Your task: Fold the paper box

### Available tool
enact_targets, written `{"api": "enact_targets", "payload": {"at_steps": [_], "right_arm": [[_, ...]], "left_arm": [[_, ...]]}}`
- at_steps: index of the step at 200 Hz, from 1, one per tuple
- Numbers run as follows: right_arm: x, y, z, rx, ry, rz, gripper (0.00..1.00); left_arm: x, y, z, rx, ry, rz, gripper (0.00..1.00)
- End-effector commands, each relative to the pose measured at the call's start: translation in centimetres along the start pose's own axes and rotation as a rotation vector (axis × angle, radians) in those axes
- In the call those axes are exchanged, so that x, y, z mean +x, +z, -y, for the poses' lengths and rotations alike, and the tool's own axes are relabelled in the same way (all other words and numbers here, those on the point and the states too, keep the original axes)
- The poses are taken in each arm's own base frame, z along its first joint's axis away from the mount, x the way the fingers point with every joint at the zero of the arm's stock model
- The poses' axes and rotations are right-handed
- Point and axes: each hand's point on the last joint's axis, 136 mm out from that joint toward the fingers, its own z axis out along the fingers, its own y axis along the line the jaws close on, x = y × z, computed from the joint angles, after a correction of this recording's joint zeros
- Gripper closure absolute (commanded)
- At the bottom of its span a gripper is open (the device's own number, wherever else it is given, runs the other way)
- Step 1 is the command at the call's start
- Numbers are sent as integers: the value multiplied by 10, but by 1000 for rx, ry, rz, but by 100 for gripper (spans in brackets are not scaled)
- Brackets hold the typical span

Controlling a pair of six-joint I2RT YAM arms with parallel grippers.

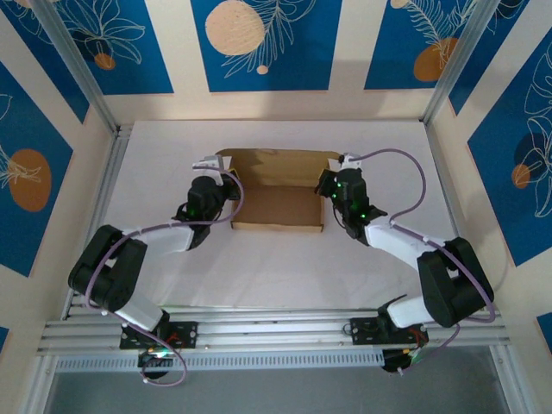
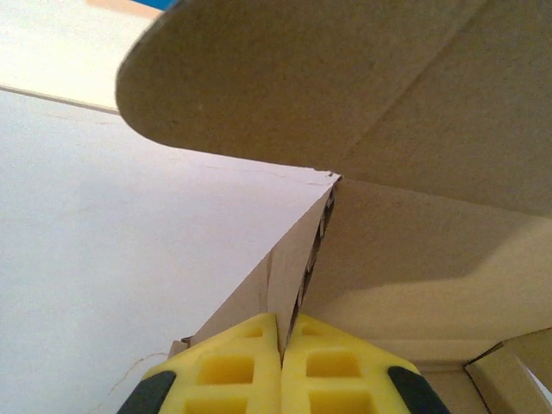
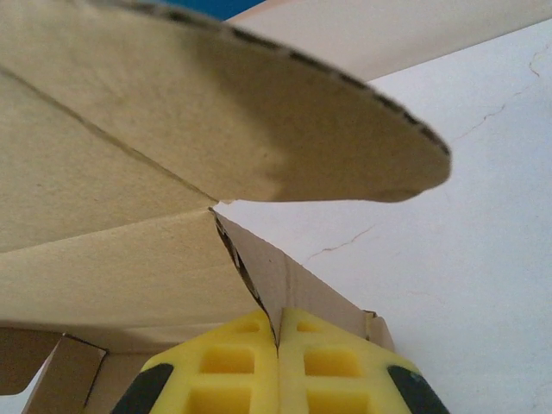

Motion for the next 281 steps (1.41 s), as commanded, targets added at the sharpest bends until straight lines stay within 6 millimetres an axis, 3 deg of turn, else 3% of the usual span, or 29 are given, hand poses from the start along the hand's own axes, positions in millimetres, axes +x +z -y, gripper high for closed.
{"api": "enact_targets", "payload": {"at_steps": [1,56,135,189,233,281], "right_arm": [[17,-7,-13,-74,-20,-52,100],[26,-14,-11,-81,-28,-67,100],[46,-21,0,-77,-7,-89,100],[44,-17,-7,-64,10,-69,100],[34,-9,-14,-31,26,18,100],[49,-10,-17,-54,11,11,100]], "left_arm": [[11,-10,24,107,3,-28,100],[30,-20,16,106,25,-61,100],[51,-23,19,130,-3,-105,99],[51,-20,27,132,-52,-80,99],[33,-20,24,99,-53,54,99],[51,-24,29,144,0,62,99]]}}
